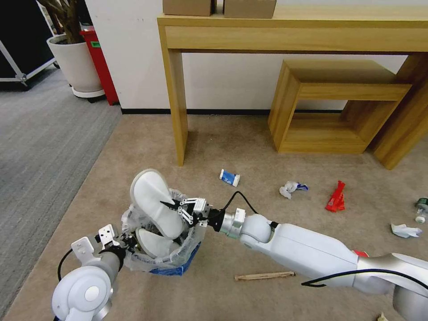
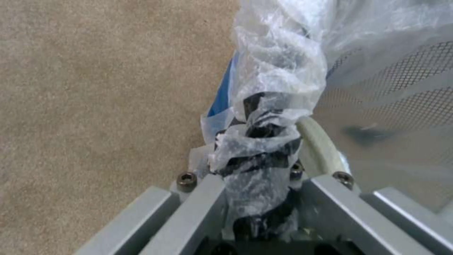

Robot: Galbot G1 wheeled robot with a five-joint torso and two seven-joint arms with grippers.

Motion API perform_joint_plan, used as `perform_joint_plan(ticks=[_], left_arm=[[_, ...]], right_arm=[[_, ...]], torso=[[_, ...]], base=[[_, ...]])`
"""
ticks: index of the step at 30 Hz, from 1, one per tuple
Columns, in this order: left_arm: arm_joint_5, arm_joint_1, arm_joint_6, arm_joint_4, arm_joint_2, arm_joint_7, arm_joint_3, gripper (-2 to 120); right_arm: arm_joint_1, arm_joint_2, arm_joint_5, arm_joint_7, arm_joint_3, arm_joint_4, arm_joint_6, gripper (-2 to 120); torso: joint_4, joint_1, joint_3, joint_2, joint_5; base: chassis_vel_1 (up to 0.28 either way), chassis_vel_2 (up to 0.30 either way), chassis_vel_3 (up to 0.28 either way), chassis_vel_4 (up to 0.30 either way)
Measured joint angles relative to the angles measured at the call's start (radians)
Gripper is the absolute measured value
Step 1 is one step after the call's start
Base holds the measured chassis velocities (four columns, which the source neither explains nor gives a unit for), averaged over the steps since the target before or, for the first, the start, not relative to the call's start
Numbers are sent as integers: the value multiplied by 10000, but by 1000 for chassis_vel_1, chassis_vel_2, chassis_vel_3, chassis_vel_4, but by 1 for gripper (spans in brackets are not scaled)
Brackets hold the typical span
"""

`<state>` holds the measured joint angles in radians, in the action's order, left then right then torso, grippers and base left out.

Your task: Pick up the trash bin and place the garbage on the floor into it.

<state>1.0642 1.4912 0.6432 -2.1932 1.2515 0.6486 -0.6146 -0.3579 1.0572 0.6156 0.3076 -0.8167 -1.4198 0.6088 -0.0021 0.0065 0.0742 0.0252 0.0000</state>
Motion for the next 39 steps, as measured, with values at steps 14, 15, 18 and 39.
perform_joint_plan(ticks=[14,15,18,39], left_arm=[[0,-59,-9,128,-6,-9,29,0],[-6,-59,-9,128,-1,-9,34,0],[-18,-46,-10,126,-3,-10,38,0],[-98,124,-10,-17,-98,-4,-53,0]], right_arm=[[-363,-124,-736,514,462,348,337,7],[-393,-181,-730,523,497,303,319,12],[-508,-336,-702,527,618,134,268,25],[-1165,-1167,1138,-1392,2193,-2407,-1425,97]], torso=[[-1,0,0,0,0],[-1,0,0,0,0],[-1,0,0,0,1],[0,0,-1,0,0]], base=[[0,0,0,0],[0,0,0,0],[0,0,0,0],[0,0,0,0]])
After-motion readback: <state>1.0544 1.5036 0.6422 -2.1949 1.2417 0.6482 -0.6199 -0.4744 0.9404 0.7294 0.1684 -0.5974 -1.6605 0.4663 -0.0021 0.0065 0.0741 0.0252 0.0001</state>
